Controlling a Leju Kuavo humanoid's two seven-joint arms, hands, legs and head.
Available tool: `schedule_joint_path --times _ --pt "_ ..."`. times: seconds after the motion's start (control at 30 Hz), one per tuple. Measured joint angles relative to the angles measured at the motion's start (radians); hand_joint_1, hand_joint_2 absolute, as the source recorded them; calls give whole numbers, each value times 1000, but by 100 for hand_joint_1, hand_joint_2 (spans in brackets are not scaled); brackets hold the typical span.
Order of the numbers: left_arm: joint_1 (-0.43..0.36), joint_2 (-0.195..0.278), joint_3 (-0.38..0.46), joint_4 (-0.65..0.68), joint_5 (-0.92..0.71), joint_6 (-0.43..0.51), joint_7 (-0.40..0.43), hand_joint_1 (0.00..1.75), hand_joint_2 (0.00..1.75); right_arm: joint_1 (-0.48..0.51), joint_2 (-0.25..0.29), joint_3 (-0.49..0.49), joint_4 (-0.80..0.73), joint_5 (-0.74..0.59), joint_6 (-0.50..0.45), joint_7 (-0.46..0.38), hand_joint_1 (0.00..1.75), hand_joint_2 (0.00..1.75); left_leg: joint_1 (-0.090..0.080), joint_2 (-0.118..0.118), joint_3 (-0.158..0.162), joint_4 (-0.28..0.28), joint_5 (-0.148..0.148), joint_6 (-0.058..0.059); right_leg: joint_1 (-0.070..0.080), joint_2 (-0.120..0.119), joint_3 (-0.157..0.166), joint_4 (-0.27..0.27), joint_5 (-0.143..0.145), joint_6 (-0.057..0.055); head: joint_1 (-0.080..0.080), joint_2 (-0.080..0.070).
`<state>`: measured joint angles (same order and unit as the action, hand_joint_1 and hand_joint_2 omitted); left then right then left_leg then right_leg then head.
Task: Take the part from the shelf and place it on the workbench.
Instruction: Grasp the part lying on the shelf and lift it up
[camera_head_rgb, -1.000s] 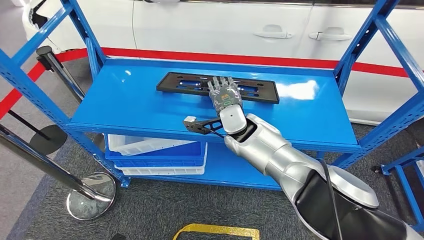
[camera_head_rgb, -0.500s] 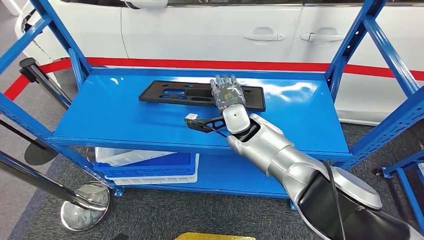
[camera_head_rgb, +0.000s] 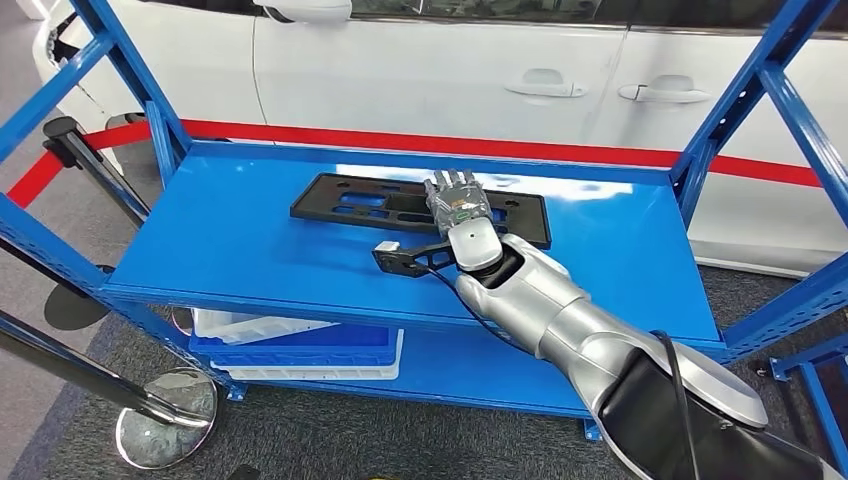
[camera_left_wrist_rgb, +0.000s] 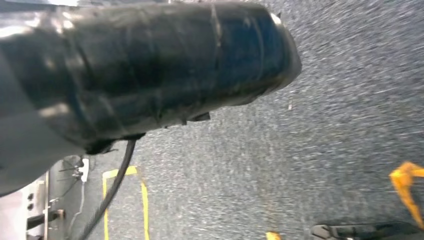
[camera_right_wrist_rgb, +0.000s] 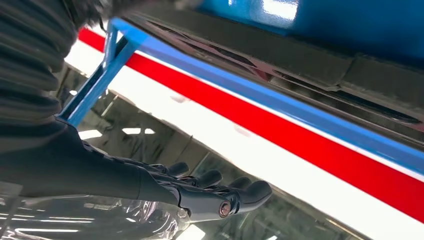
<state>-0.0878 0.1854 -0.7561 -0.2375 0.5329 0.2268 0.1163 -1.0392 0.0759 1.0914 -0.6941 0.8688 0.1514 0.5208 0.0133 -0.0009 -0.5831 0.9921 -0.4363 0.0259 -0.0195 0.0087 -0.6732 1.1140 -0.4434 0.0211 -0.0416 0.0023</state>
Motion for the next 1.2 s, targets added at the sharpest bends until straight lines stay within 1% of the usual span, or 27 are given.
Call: schedule_joint_path --times 0.03,0.07,0.1,0.17,0.23,0.27,0.33,0.37,0.4,0.43,0.5,0.53,0.57,0.6,0.63,0.7,0.73,0.77,0.8,0.87,0.9,0.93,0.97,1.03,1.07,1.1,1.2 --pt "-2 0 0 0 2 -2 -2 0 0 0 0 0 0 -9 7 -6 170 175 2 -1 -1 9 -8 -7 1 0 14 -43 14 -4 1 0" --pt "-3 -1 -1 0 6 -4 -3 0 0 2 2 0 1 -18 12 -13 171 175 2 -1 -3 16 -14 -15 3 0 21 -64 20 -11 0 0" --pt "-4 -1 -1 1 9 -5 -4 0 0 4 4 0 2 -26 16 -19 172 175 2 -1 -6 21 -16 -21 7 0 21 -63 13 -22 0 0" --pt "-3 -2 -1 1 14 -9 -7 0 0 8 8 0 5 -41 22 -29 173 175 3 -1 -7 28 -22 -30 8 -2 27 -65 21 -41 -1 0" --pt "-3 -3 -1 1 18 -10 -10 0 0 9 13 0 7 -53 26 -35 173 175 6 0 -22 65 -41 -38 5 -2 36 -69 21 -52 -3 0" --pt "-4 -3 -1 1 20 -10 -12 0 0 9 16 0 8 -57 27 -38 174 175 8 0 -45 110 -63 -42 4 -3 39 -70 20 -55 -5 0" --pt "-6 -3 -1 1 28 -10 -16 0 0 13 20 0 10 -64 29 -41 173 175 8 0 -113 238 -115 -50 6 -3 41 -70 17 -61 -8 0" --pt "-4 -3 -1 1 30 -11 -19 0 0 16 21 0 11 -67 30 -43 172 175 8 0 -143 287 -129 -52 8 -3 42 -70 15 -62 -8 0" --pt "-2 -3 -1 1 33 -12 -22 0 0 18 23 0 12 -69 30 -44 172 175 8 0 -158 303 -125 -52 9 -2 44 -69 14 -64 -8 0" --pt "-1 -3 -1 1 35 -13 -27 0 0 20 24 0 14 -71 31 -45 172 175 8 0 -154 278 -101 -49 11 -1 46 -69 12 -64 -8 0" --pt "0 -3 -1 1 40 -15 -40 0 0 21 25 0 15 -77 34 -45 173 175 5 0 -100 145 -24 -39 12 0 53 -70 8 -63 -7 0" --pt "-1 -3 -1 1 43 -16 -47 0 0 20 25 0 15 -80 37 -45 173 175 1 0 -74 82 -4 -32 13 0 55 -71 8 -61 -7 0" --pt "-3 -2 -1 0 46 -18 -55 0 0 20 25 0 16 -82 39 -45 173 175 -3 0 -56 42 4 -25 14 0 54 -72 7 -58 -7 0" --pt "-3 -2 -1 0 49 -22 -63 0 0 20 25 0 16 -85 41 -45 174 175 -7 0 -49 25 2 -19 14 0 53 -73 7 -53 -7 0" --pt "-3 -2 -1 0 52 -27 -73 0 0 20 25 0 16 -87 43 -45 174 175 -10 -1 -47 22 -1 -13 14 1 52 -74 8 -48 -7 0" --pt "0 -2 -2 1 59 -39 -97 0 0 21 25 0 16 -92 43 -44 175 175 -8 0 -38 12 14 -5 14 2 54 -75 4 -36 -6 0" --pt "0 -2 -2 1 62 -44 -109 0 0 20 24 0 16 -94 43 -44 175 175 -6 1 -33 4 18 -2 15 2 51 -64 -6 -31 -6 0" --pt "0 -2 -1 1 65 -50 -121 0 44 19 23 0 16 -94 42 -43 175 175 -3 2 -27 -4 23 1 15 2 38 -34 -27 -26 -5 0" --pt "-1 -3 -1 1 67 -55 -131 0 87 19 21 0 16 -95 42 -43 175 175 -1 3 -24 -9 25 3 15 1 15 17 -55 -23 -4 0" --pt "-2 -3 -1 1 70 -62 -147 0 175 24 18 0 16 -94 41 -42 175 175 -2 3 -23 -10 24 6 14 0 -47 144 -111 -19 -4 0" --pt "-2 -3 -1 1 72 -64 -153 0 175 28 15 0 16 -94 41 -42 175 175 -2 3 -23 -9 23 7 14 0 -66 183 -119 -17 -3 0" --pt "-1 -3 -1 1 72 -65 -157 0 175 31 13 0 16 -94 41 -42 175 175 -2 2 -23 -7 22 7 12 0 -70 187 -109 -16 -3 0" --pt "-1 -3 -1 1 73 -66 -160 0 175 33 11 0 16 -94 40 -42 175 175 -2 2 -23 -4 20 6 11 0 -55 155 -83 -15 -3 0" --pt "0 -3 -1 1 74 -69 -166 0 175 32 8 0 15 -95 38 -42 175 175 -3 1 -25 7 13 -1 9 -1 7 27 -22 -17 -3 0" --pt "-1 -3 -1 1 74 -70 -170 0 175 31 8 0 13 -95 35 -42 175 175 -6 0 -27 14 9 -6 9 -1 34 -25 -5 -21 -5 0" --pt "-1 -3 -1 1 74 -72 -175 0 175 30 8 0 10 -95 32 -42 175 175 -7 0 -30 19 6 -10 10 0 50 -56 1 -24 -5 0" --pt "-2 -3 -1 1 74 -75 -190 0 175 29 6 0 3 -94 26 -39 175 175 -7 0 -31 21 4 -22 11 0 57 -71 2 -41 -7 0"
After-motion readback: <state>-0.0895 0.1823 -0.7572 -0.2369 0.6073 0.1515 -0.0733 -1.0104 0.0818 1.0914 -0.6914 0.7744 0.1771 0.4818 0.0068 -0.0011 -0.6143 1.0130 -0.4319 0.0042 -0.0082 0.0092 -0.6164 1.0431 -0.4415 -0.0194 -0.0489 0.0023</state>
